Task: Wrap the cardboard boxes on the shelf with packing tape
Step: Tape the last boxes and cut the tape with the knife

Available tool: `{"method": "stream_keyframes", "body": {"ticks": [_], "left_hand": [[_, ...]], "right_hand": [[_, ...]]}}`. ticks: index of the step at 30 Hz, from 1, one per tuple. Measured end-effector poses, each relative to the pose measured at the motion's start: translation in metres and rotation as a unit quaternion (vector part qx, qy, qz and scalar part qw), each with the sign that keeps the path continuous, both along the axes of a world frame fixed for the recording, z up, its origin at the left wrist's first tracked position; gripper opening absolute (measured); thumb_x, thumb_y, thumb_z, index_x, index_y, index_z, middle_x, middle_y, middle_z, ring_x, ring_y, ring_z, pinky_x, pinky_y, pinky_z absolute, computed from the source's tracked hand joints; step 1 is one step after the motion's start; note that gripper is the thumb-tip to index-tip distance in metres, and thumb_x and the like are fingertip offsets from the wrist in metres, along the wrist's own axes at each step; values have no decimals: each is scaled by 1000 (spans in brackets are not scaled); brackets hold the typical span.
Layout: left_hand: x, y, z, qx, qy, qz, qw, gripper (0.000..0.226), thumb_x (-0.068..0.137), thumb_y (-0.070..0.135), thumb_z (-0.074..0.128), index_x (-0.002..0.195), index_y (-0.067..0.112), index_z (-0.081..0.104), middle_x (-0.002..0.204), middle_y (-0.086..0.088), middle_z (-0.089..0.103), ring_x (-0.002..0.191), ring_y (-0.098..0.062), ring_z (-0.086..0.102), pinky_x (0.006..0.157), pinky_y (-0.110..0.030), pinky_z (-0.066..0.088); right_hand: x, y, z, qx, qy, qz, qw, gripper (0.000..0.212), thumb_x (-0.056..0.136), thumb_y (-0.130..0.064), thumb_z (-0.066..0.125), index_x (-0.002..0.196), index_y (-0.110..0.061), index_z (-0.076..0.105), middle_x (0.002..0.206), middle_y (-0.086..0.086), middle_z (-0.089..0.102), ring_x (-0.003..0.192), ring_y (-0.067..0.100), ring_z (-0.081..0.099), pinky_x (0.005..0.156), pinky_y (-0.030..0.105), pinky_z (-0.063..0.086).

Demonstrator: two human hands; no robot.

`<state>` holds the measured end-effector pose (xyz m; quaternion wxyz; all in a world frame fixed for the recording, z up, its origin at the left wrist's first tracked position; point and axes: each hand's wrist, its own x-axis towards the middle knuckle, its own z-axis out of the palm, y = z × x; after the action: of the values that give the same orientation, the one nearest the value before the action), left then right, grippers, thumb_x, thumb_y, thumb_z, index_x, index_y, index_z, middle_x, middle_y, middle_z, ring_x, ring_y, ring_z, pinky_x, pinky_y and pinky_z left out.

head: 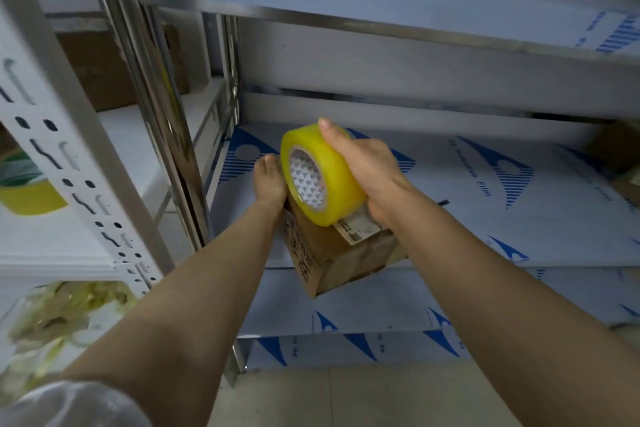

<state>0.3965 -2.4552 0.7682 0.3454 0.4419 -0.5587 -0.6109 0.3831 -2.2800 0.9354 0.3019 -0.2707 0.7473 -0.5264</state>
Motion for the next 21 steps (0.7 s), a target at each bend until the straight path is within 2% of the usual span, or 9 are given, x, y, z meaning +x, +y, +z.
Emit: {"method": "stream_keyframes", "body": {"ticks": [2, 3, 5, 9, 11, 14, 16, 18, 21], "left_hand": [[2, 6, 7, 1, 25, 29, 999, 42, 100, 34, 32, 114, 0, 52, 115, -21, 57, 108, -36, 55, 98, -49, 44], [3, 10, 11, 4, 31, 35, 999, 42, 101, 34, 31, 117, 1, 51, 117, -21, 56, 109, -36, 54, 98, -52, 44], [3, 12, 13, 7, 39, 41, 998, 41, 102, 33, 31, 120, 3, 52, 120, -20, 56, 111, -36, 54, 99, -52, 43], [1, 12, 15, 24, 55, 51, 997, 33, 100, 37, 30, 109, 14, 52, 117, -18, 58, 108, -35, 56, 98, -52, 44], [0, 12, 15, 33, 55, 50, 997, 30, 99, 40, 31, 107, 19, 51, 117, -16, 58, 108, -34, 57, 98, -53, 44], [1, 11, 14, 37, 58, 52, 996, 42, 95, 40, 31, 114, 11, 53, 116, -18, 59, 107, -36, 57, 97, -54, 45], [2, 10, 14, 36, 57, 45, 997, 46, 93, 39, 30, 116, 7, 55, 114, -19, 60, 105, -37, 58, 96, -55, 46], [4, 12, 18, 59, 72, 41, 995, 40, 93, 34, 33, 109, 7, 59, 107, -18, 62, 101, -37, 60, 92, -51, 50], [6, 19, 27, 102, 110, 44, 988, 28, 93, 18, 35, 83, 13, 61, 84, -12, 62, 82, -29, 61, 76, -42, 52]], "right_hand": [[2, 21, 7, 18, -3, 6, 1000, 40, 75, -58, 68, 81, -19, 67, 90, 7, 72, 86, 26, 69, 87, 46, 55], [4, 32, 9, 27, -4, 14, 1000, 35, 76, -55, 68, 81, -20, 67, 91, 6, 72, 87, 26, 69, 87, 47, 55], [9, 53, 10, 48, -8, 26, 999, 30, 79, -49, 68, 83, -19, 69, 90, 6, 72, 86, 26, 69, 87, 48, 55], [22, 85, 6, 92, 21, 16, 995, 52, 78, -54, 65, 87, -4, 69, 84, 13, 70, 81, 25, 68, 88, 44, 54], [28, 97, 2, 104, 52, 12, 993, 59, 75, -60, 63, 87, -2, 68, 84, 14, 69, 80, 24, 68, 87, 43, 54], [33, 111, -4, 104, 69, -5, 992, 61, 61, -73, 56, 88, -20, 73, 89, 0, 72, 86, 18, 67, 88, 43, 54], [34, 117, -12, 105, 61, -10, 992, 37, 66, -70, 58, 77, -37, 69, 90, -14, 70, 91, 11, 64, 91, 40, 52], [33, 121, -23, 102, 46, -15, 994, 27, 74, -64, 61, 76, -38, 68, 92, -15, 70, 93, 11, 64, 91, 41, 52], [33, 124, -41, 114, 30, -41, 992, 45, 76, -61, 63, 82, -17, 73, 85, -1, 73, 85, 18, 67, 87, 45, 54]]}}
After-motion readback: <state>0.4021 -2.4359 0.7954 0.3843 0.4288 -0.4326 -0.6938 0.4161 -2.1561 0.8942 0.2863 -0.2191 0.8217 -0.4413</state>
